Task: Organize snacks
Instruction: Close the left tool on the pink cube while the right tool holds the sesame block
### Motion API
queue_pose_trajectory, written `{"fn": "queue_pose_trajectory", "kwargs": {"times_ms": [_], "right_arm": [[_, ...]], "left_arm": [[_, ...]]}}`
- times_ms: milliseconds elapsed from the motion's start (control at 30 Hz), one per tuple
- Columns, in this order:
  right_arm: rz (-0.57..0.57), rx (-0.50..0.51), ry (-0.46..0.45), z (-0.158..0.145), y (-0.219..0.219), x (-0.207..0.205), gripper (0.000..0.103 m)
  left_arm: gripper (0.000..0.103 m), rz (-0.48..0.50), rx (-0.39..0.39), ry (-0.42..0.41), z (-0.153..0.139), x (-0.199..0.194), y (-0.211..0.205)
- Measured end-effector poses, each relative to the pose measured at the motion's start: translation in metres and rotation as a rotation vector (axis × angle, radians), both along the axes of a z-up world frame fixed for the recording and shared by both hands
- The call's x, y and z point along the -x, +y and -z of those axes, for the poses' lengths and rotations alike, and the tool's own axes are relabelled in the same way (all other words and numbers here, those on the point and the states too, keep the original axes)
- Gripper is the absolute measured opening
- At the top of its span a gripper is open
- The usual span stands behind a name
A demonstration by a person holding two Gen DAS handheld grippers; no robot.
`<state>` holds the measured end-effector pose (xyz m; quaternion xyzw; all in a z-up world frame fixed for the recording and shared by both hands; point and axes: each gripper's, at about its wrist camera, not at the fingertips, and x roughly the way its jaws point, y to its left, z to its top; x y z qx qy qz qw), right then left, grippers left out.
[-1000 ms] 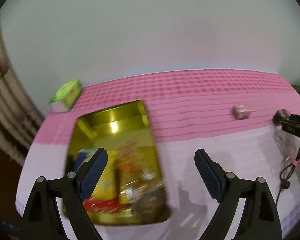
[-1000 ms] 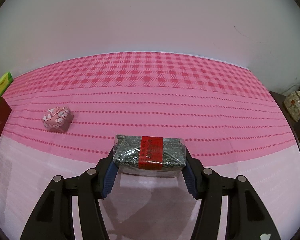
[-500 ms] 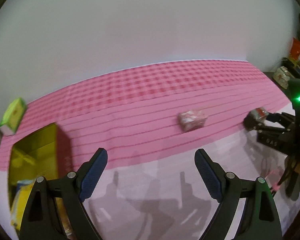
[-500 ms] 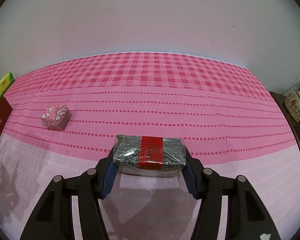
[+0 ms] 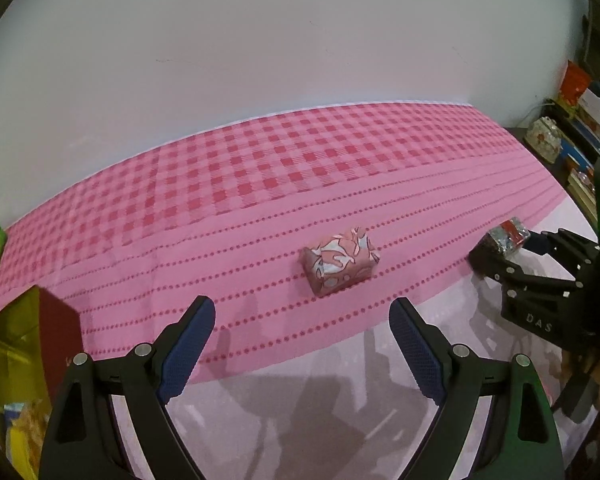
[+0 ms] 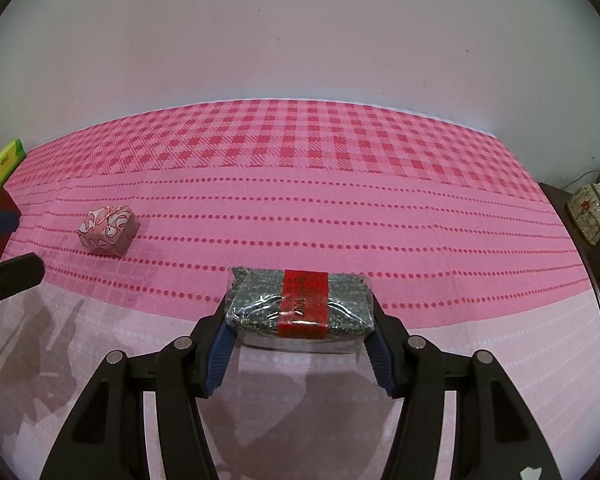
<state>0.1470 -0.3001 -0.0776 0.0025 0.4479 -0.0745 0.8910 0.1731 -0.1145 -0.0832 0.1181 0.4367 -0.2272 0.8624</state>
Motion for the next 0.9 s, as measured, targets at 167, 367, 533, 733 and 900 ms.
{"fn": "queue_pose_trajectory", "kwargs": {"times_ms": [167,367,533,733,900], "right_arm": [[0.000,0.000,0.000,0.000,0.000,0.000,0.054],[0.004,0.001,0.002,0.001,0.000,0.000,0.054],[0.006,-0.008,0.008,0.002,-0.002,0.000,0.055],[0.015,-0.015,0.009,0.002,-0.003,0.001,0.055],[0.014,-0.016,0.009,0.002,-0.003,0.001,0.055]], "left_arm": [[0.089,0.050,-0.019,0.002,0.002,-0.007,-0.006],[0.089,0.141,-0.049,0.009,0.006,-0.016,-0.014],[0.089,0.197,-0.064,0.014,0.010,-0.021,-0.016],[0.088,0.230,-0.079,0.012,0.019,-0.031,-0.023],[0.086,0.255,-0.085,0.014,0.024,-0.039,-0.030]]}}
